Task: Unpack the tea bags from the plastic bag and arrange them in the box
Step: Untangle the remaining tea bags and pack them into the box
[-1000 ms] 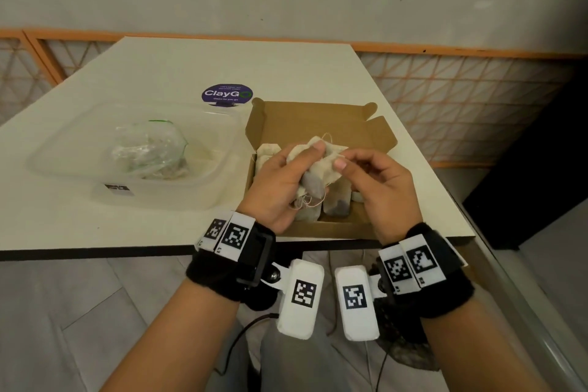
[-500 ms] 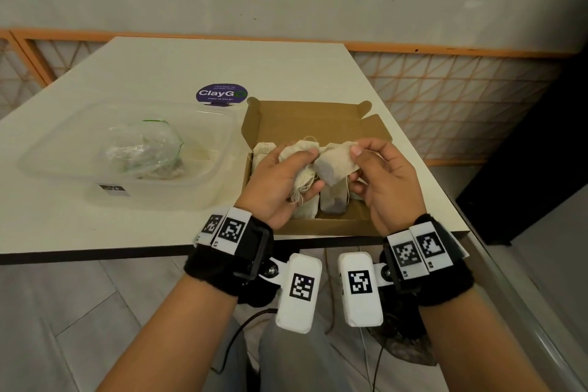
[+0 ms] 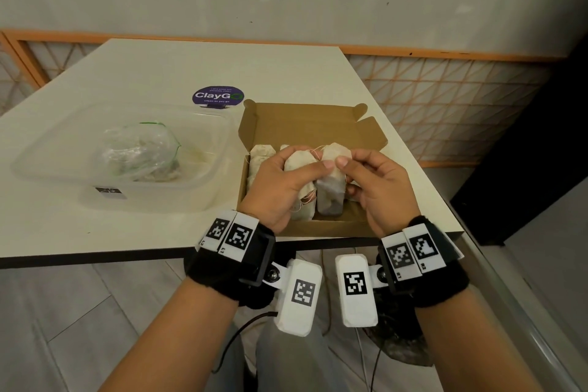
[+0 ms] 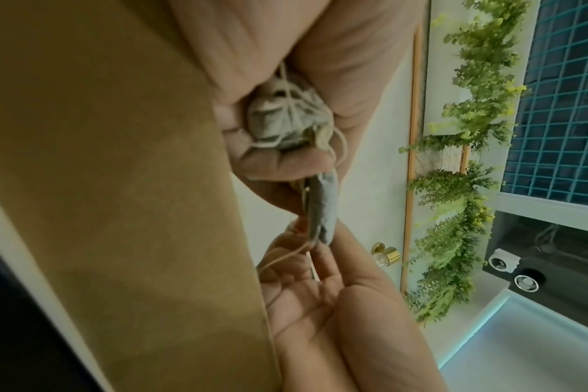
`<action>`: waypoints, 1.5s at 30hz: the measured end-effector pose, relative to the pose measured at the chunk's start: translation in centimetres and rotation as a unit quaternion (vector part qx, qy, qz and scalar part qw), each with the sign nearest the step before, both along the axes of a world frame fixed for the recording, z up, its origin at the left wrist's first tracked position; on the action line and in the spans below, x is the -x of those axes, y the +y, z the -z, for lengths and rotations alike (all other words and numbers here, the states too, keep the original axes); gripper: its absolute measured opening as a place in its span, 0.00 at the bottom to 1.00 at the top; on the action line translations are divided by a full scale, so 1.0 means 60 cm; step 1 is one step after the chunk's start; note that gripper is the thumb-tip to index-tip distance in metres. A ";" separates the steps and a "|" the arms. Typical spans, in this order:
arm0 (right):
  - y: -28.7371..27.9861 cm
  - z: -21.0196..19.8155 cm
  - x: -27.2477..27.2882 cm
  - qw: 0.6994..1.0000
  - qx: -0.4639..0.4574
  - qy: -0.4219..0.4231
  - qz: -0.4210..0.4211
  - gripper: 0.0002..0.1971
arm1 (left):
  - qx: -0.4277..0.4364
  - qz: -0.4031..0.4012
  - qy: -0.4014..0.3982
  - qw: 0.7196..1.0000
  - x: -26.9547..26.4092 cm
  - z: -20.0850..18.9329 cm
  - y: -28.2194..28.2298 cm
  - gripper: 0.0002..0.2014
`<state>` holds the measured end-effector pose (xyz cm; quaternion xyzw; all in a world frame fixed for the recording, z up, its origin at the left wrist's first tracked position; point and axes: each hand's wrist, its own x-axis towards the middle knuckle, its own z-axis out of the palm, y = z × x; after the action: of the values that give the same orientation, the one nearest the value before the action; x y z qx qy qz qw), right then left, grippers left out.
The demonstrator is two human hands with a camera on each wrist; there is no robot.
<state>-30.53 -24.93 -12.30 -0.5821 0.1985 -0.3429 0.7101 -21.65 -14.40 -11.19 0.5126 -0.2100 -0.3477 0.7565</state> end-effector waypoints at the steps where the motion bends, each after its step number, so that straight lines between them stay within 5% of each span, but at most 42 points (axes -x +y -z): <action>1: 0.000 0.001 -0.001 1.000 -0.001 0.003 0.006 0.07 | 0.008 -0.003 0.012 1.000 0.000 -0.002 0.001 0.08; 8: -0.010 -0.014 0.006 0.998 -0.010 0.043 0.035 0.04 | 0.115 -0.022 0.195 0.974 -0.024 -0.004 0.016 0.04; 11: -0.020 -0.029 0.020 0.980 0.121 0.161 -0.002 0.02 | 0.117 -0.030 0.199 0.972 -0.026 -0.003 0.016 0.05; 15: -0.021 -0.036 0.029 0.938 0.177 0.283 -0.089 0.03 | 0.121 -0.027 0.199 0.972 -0.028 0.000 0.016 0.05; 21: -0.014 -0.024 0.010 0.880 0.289 0.375 -0.024 0.04 | 0.124 -0.022 0.197 0.972 -0.028 0.001 0.016 0.06; 27: 0.002 -0.015 0.011 0.874 0.340 0.336 0.087 0.08 | 0.132 -0.014 0.195 0.972 -0.029 0.002 0.018 0.04; 30: 0.013 -0.027 0.028 0.875 0.388 0.283 0.057 0.09 | 0.131 -0.018 0.204 0.970 -0.031 0.003 0.016 0.03; 35: 0.022 -0.017 0.034 0.810 0.456 0.361 -0.073 0.12 | 0.133 -0.015 0.215 0.967 -0.031 0.001 0.015 0.02; 40: 0.019 -0.016 0.029 0.831 0.428 0.353 0.054 0.08 | 0.132 -0.023 0.228 0.964 -0.031 -0.001 0.015 0.02; 45: 0.026 -0.009 0.018 0.791 0.410 0.451 0.053 0.15 | 0.132 -0.025 0.230 0.964 -0.030 -0.002 0.015 0.03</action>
<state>-31.63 -23.39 -11.75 -0.8958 0.3674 -0.1277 0.2151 -19.85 -13.51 -11.08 0.3199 -0.0616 -0.4060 0.8538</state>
